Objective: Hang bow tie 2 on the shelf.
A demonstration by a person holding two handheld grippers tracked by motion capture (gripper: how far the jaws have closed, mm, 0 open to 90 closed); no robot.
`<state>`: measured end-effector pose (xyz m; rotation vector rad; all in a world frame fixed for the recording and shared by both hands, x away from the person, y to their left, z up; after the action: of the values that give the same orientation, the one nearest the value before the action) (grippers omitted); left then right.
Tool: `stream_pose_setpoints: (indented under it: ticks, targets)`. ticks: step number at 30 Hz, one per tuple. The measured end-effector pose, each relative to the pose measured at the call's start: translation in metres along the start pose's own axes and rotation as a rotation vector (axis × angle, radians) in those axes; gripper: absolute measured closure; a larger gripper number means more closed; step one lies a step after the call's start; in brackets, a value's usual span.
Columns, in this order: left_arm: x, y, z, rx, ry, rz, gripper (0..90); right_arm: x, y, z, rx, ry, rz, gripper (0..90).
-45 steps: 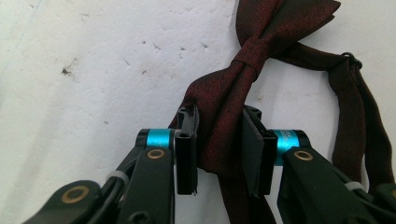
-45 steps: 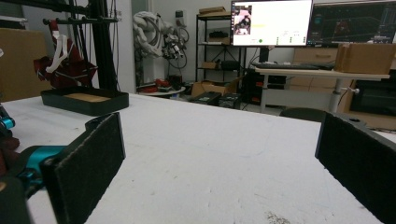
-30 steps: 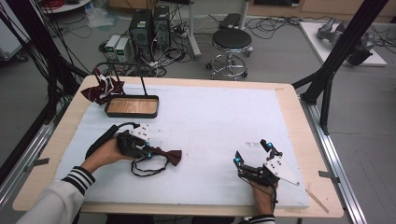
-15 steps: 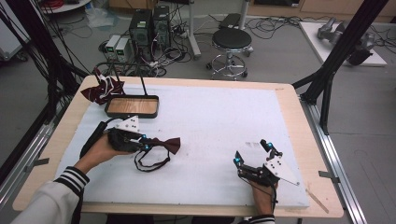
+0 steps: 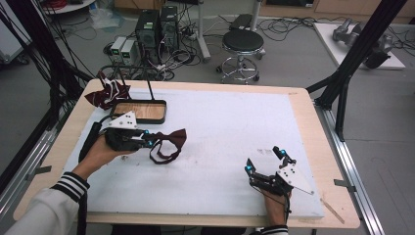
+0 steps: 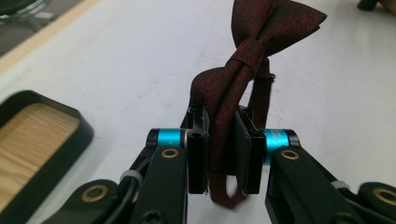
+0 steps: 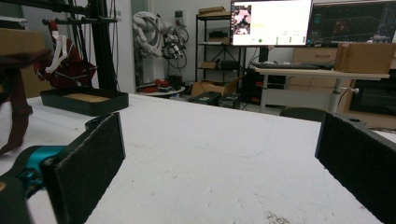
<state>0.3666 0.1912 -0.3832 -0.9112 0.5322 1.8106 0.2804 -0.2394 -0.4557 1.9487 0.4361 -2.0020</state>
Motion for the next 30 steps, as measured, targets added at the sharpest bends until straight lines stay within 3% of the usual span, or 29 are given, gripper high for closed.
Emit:
stream_pose_setpoints:
  ticks: [3, 10, 13, 18, 22, 30]
  targets:
    - [-0.005, -0.005, 0.010, -0.037, 0.059, 0.029, 77.2, 0.000, 0.000, 0.000, 0.000, -0.001, -0.001, 0.6]
    - [-0.007, -0.013, 0.023, -0.106, 0.130, 0.056, 77.3, 0.000, 0.000, 0.000, 0.001, 0.000, 0.000, 0.6]
    - [-0.007, -0.019, 0.029, -0.152, 0.172, 0.083, 77.3, 0.000, 0.000, 0.000, 0.000, 0.000, 0.001, 0.6]
    - [-0.008, -0.022, 0.033, -0.176, 0.223, 0.119, 77.4, 0.000, 0.000, 0.000, 0.000, 0.000, 0.001, 0.6]
    - [-0.009, -0.027, 0.042, -0.234, 0.289, 0.157, 77.4, 0.000, 0.000, 0.000, 0.000, 0.000, 0.001, 0.6]
    - [-0.010, -0.035, 0.049, -0.317, 0.352, 0.194, 77.4, 0.000, 0.000, 0.000, 0.000, 0.000, -0.001, 0.6]
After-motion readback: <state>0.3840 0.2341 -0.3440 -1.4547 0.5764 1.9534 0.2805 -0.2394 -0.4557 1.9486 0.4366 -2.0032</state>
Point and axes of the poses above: each handheld gripper's, and its own axes: z roughly backward along the jaws, x roughly out of its underside, y roughly to its right, the point moved 3 cm from there along -z, roughly forward along the jaws, and after that the axes turned 3 degrees about -y, right-handed, at the moved point
